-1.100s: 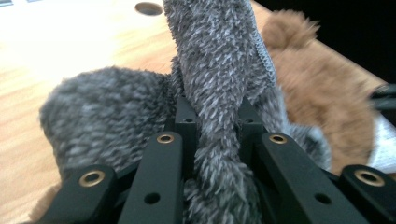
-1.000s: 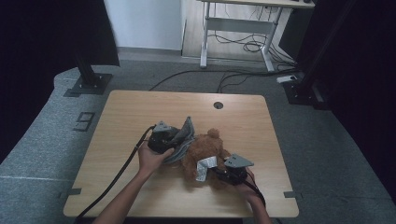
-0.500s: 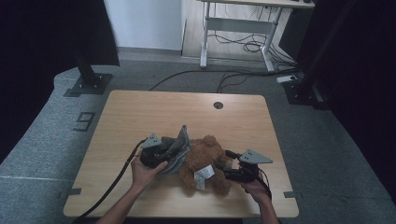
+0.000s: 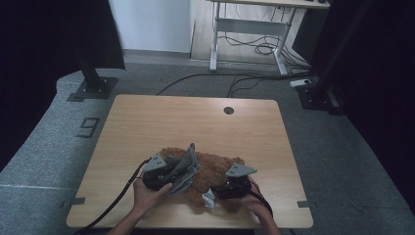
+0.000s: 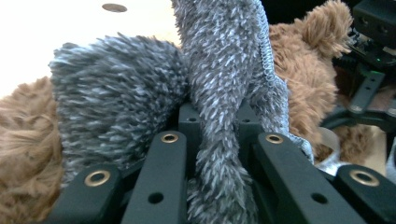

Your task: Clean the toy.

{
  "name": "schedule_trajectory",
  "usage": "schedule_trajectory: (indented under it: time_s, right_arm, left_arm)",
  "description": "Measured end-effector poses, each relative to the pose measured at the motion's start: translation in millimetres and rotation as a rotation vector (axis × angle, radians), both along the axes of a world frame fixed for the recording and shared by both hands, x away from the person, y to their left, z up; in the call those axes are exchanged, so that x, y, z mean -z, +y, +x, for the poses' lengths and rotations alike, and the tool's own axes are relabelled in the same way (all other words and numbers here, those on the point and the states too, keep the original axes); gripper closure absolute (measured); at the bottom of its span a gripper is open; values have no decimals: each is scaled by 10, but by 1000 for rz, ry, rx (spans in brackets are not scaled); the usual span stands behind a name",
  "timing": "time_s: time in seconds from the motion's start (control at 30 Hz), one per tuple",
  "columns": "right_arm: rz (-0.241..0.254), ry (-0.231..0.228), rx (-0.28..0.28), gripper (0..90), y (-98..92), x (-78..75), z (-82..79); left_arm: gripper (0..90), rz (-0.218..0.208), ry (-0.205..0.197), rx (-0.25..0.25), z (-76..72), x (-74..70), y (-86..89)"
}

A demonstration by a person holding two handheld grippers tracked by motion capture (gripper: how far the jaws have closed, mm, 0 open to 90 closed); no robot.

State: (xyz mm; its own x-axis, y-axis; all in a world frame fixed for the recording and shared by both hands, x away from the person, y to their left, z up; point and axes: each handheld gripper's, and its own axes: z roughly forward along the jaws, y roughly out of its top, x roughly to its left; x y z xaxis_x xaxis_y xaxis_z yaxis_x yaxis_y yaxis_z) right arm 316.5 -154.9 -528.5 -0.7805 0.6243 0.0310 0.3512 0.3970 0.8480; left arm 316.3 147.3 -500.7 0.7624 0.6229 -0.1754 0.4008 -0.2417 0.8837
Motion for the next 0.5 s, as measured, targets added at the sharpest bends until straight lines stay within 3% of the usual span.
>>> schedule_trajectory:
  time_s: [0.17,0.33,0.5]
  right_arm:
    - [-11,-66,57,293,38,49,69]
    - [8,-70,64,300,11,70,131]
    - [14,-67,59,297,-11,74,139]
  left_arm:
    - [790,-27,22,-27,151,22,13]
    - [779,-54,49,-11,232,-169,-94]
    - [774,-27,20,86,274,-369,-679]
